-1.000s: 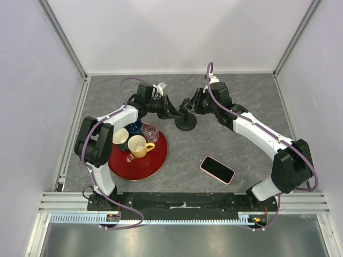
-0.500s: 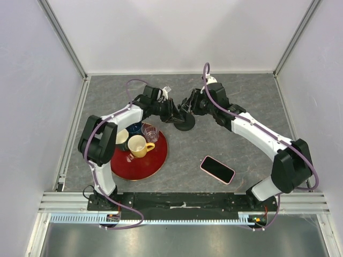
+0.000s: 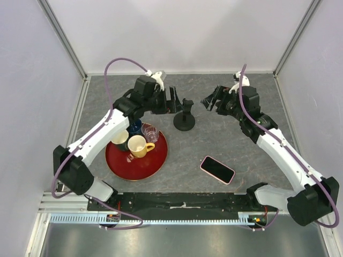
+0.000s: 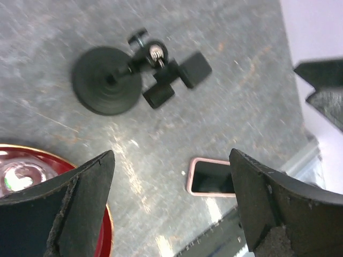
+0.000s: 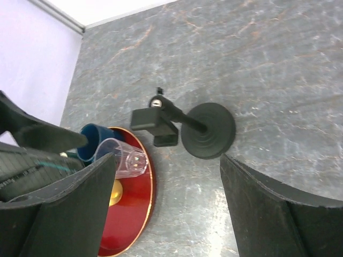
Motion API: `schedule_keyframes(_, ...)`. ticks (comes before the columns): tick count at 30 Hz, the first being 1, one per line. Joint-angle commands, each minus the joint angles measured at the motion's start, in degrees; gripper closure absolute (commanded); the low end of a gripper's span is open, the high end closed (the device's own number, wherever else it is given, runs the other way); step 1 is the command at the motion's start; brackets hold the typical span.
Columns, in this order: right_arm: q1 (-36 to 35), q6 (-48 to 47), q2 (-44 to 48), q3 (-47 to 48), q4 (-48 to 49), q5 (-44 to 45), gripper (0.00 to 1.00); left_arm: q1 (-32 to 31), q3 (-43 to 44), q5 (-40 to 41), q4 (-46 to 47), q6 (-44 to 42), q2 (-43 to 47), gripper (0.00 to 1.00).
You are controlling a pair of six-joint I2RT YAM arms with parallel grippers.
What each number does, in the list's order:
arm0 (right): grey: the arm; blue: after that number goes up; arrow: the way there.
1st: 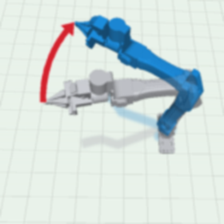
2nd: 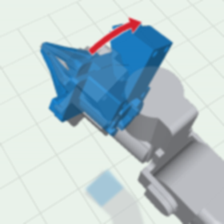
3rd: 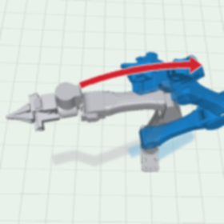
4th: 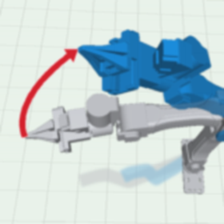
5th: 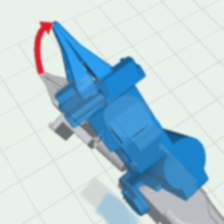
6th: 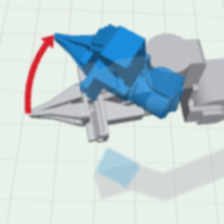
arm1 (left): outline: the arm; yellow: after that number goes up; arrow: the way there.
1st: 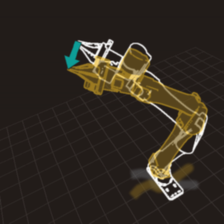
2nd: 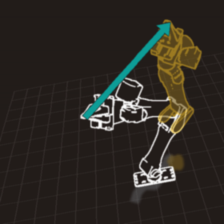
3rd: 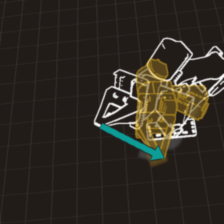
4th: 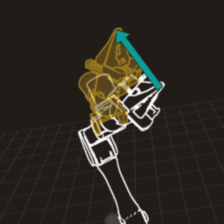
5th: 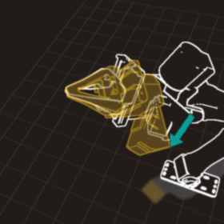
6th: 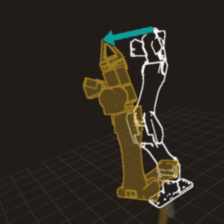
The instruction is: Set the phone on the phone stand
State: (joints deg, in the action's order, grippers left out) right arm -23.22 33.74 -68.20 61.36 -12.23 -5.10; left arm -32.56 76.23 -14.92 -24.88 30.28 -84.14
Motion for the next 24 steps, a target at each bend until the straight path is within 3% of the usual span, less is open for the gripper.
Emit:
schedule_keyframes(1, 2.91, -0.51, 2.72, -2.3, -2.18, -0.87, 0.14, -5.39, 17.12, 20.43, -13.31, -1.3, -8.73, 0.06)
schedule_keyframes(5, 5.82, 0.8, 5.01, -4.05, -3.5, -0.08, 0.13, -9.27, 33.87, 28.87, -29.31, -1.54, -20.61, 0.04)
schedule_keyframes(12, 10.21, 1.16, 8.26, -7.13, -4.47, -0.17, 0.12, -13.32, 48.99, 35.82, -37.67, -2.08, -31.52, 0.04)
schedule_keyframes(24, 12.15, 0.45, 8.35, -8.8, -4.56, -3.07, 0.11, -14.91, 57.62, 42.78, -42.7, 1.27, -39.78, 0.09)
